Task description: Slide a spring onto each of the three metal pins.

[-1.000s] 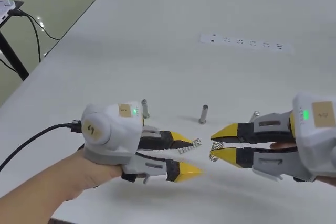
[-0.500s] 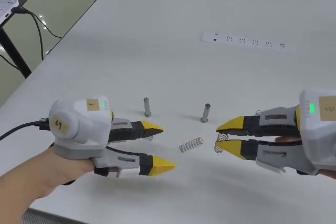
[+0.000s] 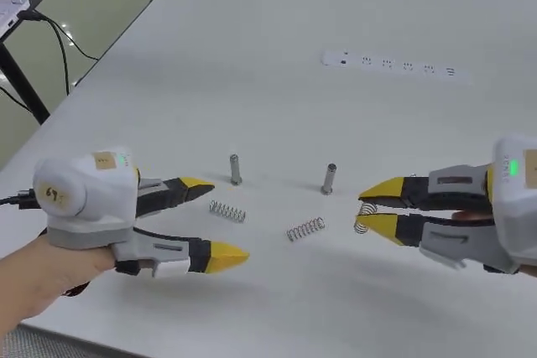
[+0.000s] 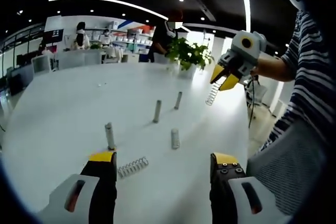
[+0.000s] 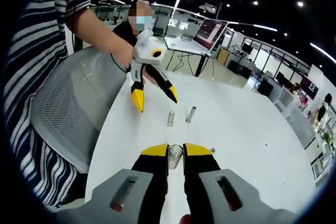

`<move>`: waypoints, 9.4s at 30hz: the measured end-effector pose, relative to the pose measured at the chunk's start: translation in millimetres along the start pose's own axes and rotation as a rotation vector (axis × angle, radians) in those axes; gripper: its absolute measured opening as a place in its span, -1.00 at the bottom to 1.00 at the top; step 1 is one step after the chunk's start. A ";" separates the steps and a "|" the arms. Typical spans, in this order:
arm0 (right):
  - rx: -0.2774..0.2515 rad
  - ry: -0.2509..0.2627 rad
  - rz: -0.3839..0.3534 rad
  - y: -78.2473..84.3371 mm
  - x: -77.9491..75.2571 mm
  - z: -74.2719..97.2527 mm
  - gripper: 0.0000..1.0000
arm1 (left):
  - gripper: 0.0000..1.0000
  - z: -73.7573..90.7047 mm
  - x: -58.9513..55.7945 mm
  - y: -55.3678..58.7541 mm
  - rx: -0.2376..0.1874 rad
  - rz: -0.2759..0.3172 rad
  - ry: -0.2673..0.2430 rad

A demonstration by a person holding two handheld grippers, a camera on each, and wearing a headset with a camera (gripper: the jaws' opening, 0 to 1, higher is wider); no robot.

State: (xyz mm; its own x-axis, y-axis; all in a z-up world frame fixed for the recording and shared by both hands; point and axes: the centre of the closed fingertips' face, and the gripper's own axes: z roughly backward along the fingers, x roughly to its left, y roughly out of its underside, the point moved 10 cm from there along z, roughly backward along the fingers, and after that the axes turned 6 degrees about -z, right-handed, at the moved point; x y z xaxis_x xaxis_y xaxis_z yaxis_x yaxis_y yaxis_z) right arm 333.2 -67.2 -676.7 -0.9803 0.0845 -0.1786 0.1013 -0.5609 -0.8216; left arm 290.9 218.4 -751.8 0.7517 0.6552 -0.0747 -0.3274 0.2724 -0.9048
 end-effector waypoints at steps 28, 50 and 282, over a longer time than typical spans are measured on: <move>0.008 0.223 -0.175 32.3 -52.5 29.6 -0.86 | 0.96 20.2 16.0 8.4 -0.016 0.075 -0.133; 0.032 0.311 -0.271 47.5 -86.2 24.9 -0.86 | 0.96 24.4 17.1 9.3 -0.015 0.086 -0.141; 0.321 -0.157 0.070 20.7 12.8 -42.1 -0.85 | -0.27 -81.0 -52.4 -36.0 -0.009 -0.136 0.310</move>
State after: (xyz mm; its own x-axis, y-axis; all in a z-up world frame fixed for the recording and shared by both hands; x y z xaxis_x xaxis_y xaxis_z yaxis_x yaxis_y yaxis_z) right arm 329.9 -43.1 -718.7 -0.9895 -0.0769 -0.1225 0.1352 -0.7929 -0.5941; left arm 309.7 117.2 -749.3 0.9270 0.3675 -0.0754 -0.2078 0.3356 -0.9188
